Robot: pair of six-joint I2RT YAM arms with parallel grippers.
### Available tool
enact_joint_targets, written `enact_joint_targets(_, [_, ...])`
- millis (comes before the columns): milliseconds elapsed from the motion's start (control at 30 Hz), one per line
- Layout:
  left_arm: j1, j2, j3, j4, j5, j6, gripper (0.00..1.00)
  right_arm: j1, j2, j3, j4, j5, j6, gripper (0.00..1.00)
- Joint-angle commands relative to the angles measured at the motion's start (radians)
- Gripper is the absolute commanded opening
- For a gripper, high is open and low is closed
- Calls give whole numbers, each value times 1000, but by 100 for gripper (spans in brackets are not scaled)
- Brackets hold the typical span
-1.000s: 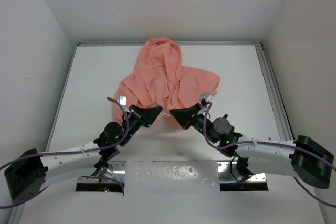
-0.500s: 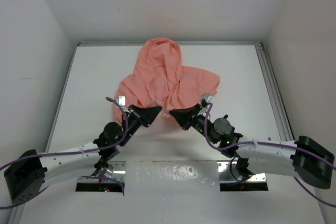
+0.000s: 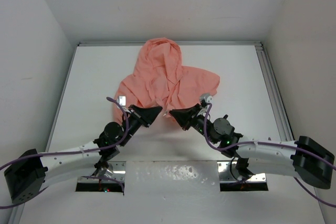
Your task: Zip up the jacket
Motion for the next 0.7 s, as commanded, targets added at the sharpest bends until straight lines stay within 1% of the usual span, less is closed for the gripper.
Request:
enact_joint_targets(0, [-18, 0, 0, 51, 12, 14, 0, 8, -6, 51, 31, 17, -18, 0])
enact_joint_targets(667, [-39, 16, -5, 56, -7, 11, 0, 6, -7, 52, 51, 25, -21, 0])
